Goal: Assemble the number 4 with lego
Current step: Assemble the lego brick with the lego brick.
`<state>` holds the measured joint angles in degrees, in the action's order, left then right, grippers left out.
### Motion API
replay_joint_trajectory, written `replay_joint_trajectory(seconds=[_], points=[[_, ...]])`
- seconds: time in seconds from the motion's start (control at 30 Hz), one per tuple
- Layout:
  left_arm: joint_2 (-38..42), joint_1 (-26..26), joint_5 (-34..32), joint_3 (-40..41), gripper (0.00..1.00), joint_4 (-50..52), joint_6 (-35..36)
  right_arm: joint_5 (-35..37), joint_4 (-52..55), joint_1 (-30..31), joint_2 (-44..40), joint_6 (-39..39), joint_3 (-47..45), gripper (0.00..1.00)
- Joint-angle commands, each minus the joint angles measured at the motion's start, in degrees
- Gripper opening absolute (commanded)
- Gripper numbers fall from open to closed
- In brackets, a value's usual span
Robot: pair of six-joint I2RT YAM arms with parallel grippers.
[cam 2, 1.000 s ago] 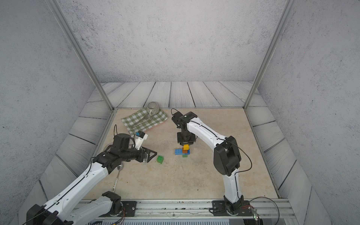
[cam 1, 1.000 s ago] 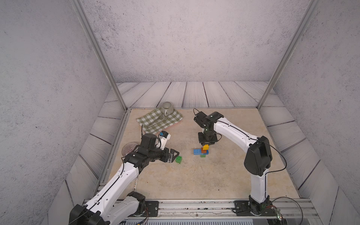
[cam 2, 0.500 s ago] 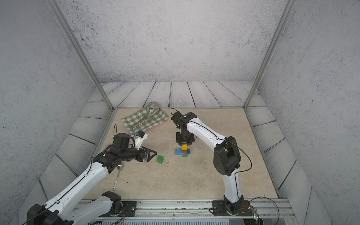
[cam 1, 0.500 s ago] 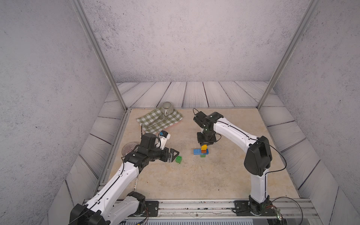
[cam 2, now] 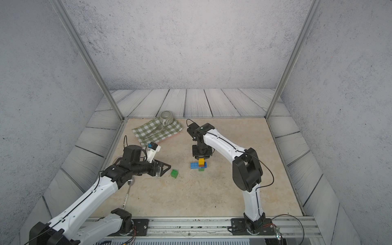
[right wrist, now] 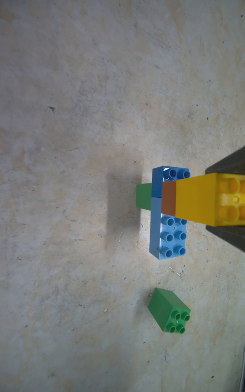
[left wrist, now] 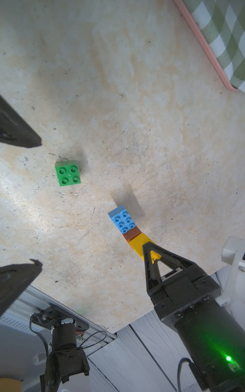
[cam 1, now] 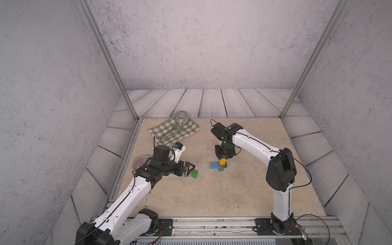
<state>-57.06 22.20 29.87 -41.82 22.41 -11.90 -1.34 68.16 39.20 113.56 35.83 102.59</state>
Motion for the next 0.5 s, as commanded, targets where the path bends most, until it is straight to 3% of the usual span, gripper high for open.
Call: replay_joint_trajectory(seconds=[0.0, 0.47], points=[[0.1, -0.8, 0.6, 0.4, 0.87, -0.9, -0.2, 1.2, -0.4, 0.2, 0.4, 0.2, -2.4, 0.36], [0.2, -1.1, 0.7, 0.5, 0.88, -1.2, -0.2, 4.1, -6.7, 1.6, -4.1, 1.0, -9.6, 0.35]])
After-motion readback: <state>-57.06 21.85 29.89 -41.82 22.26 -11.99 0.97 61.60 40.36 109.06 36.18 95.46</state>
